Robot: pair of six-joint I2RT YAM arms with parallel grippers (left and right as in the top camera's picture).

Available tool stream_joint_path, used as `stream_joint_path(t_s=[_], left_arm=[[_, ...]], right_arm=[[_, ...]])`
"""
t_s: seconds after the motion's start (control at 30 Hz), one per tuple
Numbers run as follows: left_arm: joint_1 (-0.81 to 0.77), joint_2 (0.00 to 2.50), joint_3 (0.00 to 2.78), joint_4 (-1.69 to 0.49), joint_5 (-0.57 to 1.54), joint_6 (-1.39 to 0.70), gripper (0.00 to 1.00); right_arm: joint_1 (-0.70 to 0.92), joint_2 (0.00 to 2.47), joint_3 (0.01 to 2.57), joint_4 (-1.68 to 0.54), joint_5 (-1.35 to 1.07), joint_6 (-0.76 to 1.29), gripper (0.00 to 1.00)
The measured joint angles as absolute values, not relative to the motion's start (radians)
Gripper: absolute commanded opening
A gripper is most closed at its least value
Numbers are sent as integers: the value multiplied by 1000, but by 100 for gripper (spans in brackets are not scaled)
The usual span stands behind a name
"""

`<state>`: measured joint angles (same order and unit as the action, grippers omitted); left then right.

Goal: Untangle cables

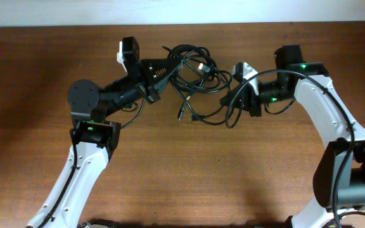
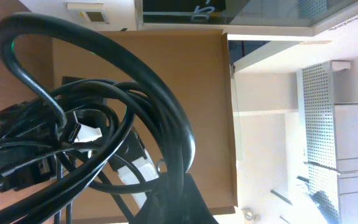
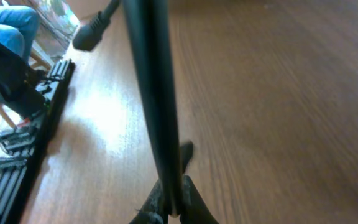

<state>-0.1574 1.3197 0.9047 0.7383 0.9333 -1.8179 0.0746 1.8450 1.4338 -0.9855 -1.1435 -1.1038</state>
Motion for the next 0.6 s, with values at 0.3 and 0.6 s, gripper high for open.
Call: stream_joint_path(t_s=[0.3, 0.6], left_arm=[[-147, 1320, 904, 737, 936, -1702, 0], [-253, 1320, 905, 595, 978, -1140, 0]], right_arm=[[-101, 1845, 1433, -1097, -1332, -1067, 4], [-81, 1845, 1430, -1247, -1222, -1051, 4]])
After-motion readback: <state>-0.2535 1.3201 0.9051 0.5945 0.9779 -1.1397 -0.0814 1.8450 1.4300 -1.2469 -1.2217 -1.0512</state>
